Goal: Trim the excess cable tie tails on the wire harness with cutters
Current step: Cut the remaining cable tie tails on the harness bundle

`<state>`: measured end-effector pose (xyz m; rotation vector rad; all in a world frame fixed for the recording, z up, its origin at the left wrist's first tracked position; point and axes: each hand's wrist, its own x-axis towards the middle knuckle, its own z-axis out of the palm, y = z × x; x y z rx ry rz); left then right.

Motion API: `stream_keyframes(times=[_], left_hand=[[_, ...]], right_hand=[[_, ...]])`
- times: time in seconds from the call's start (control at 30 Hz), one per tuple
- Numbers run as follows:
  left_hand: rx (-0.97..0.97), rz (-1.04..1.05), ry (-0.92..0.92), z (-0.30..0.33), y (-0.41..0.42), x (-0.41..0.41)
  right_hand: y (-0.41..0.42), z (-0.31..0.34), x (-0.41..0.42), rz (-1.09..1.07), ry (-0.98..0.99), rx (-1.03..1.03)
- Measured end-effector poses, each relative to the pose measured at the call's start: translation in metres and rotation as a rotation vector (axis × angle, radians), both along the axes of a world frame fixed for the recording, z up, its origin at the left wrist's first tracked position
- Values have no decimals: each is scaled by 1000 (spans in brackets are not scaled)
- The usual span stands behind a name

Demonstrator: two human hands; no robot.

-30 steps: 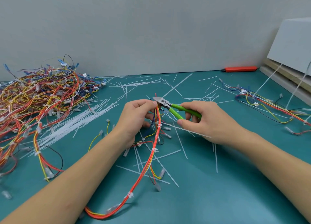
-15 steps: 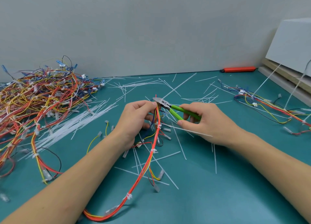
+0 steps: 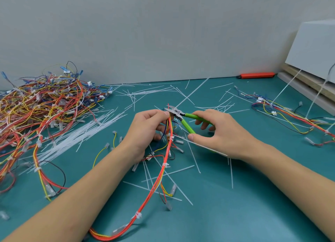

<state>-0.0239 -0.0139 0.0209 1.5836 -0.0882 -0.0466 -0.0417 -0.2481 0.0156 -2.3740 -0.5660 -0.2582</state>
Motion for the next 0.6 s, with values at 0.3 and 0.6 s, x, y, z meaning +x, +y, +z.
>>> stream_keyframes(times=[0.3,0.6], left_hand=[[-10,27,-2,2,2,0],[9,-6,-8,0,0,-1]], right_hand=[[0,7,0,33,-20,-37],[3,-4,0,-2,24,9]])
